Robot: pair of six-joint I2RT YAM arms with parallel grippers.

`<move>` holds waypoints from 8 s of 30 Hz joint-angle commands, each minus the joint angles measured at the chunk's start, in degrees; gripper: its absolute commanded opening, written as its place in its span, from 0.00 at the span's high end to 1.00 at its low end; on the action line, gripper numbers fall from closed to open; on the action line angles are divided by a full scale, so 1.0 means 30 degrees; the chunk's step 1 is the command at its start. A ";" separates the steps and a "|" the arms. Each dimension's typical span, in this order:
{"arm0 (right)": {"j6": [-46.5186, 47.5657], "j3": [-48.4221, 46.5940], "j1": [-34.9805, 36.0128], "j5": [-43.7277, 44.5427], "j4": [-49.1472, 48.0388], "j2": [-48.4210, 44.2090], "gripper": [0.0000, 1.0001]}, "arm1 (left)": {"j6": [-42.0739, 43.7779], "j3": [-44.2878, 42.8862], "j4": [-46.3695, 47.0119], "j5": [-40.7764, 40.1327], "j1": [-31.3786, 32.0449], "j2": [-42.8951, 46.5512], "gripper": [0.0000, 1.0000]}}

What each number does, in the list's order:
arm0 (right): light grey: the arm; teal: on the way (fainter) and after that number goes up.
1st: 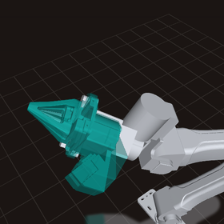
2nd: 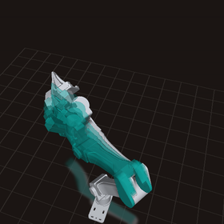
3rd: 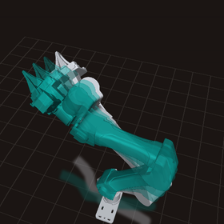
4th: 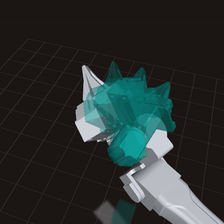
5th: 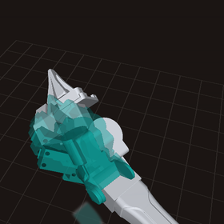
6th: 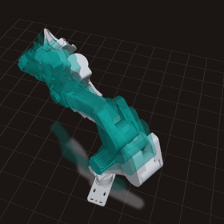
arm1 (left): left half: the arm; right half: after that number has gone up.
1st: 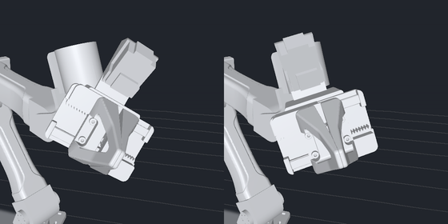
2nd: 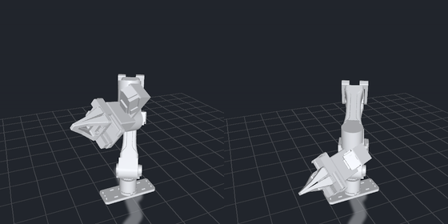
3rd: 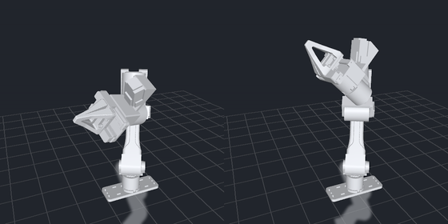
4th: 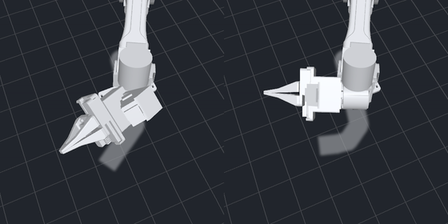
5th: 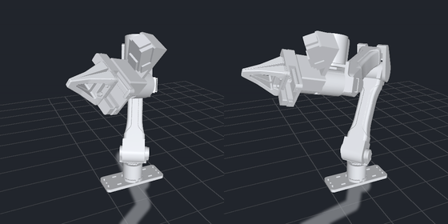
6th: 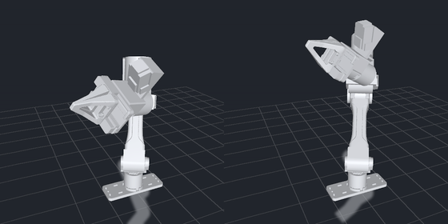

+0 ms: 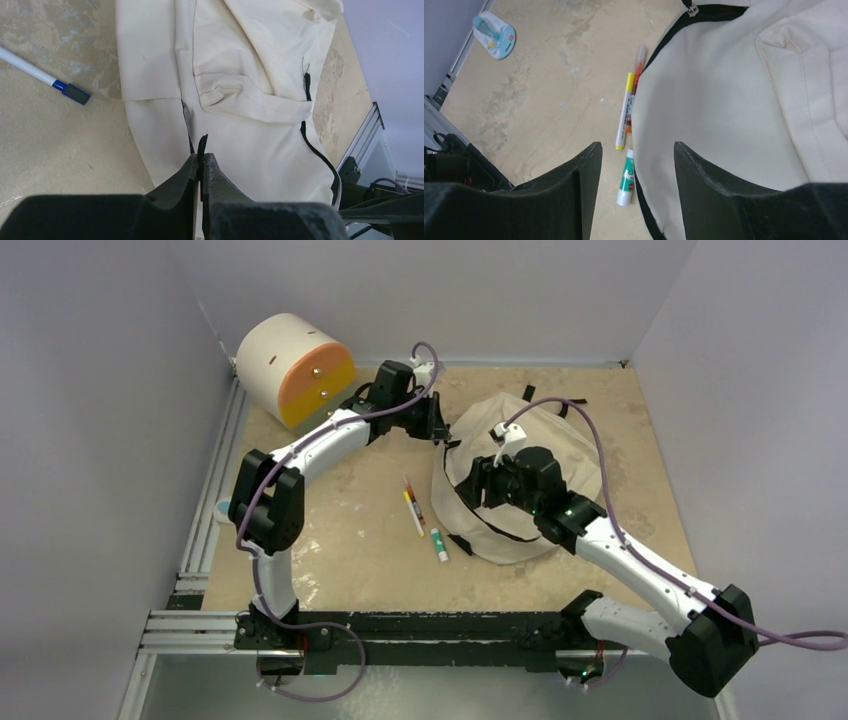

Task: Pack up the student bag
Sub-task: Zip the student bag at the center of the board, then unzip the student bag at the center of the board.

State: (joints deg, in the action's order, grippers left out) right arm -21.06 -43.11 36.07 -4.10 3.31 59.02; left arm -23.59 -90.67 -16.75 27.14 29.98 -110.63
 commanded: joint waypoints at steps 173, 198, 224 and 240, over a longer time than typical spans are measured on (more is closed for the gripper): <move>-0.5812 -0.1163 -0.4959 0.8701 0.0049 0.1438 0.39 | -0.0003 0.2902 0.1428 -0.2939 0.1063 0.6346 0.59; -0.9524 0.4942 -1.4907 0.2060 -0.1800 0.0251 0.39 | 0.1312 -0.8358 -0.0093 -0.4997 0.7367 -0.5256 0.58; -0.6887 0.6486 -1.4922 -0.2613 -0.4397 0.1352 0.65 | 0.1562 -0.5899 0.0375 -0.5896 0.7451 -0.4173 0.58; -0.7343 0.7427 -1.4919 -0.4031 -0.3022 -0.2957 0.51 | 0.1826 -0.6221 -0.0007 -0.5644 0.7088 -0.4170 0.57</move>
State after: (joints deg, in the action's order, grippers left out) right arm -44.01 -17.56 -8.91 -17.50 -10.85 53.93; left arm -19.70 -107.24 -17.72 9.52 51.72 -126.48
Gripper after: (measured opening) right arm 0.428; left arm 0.423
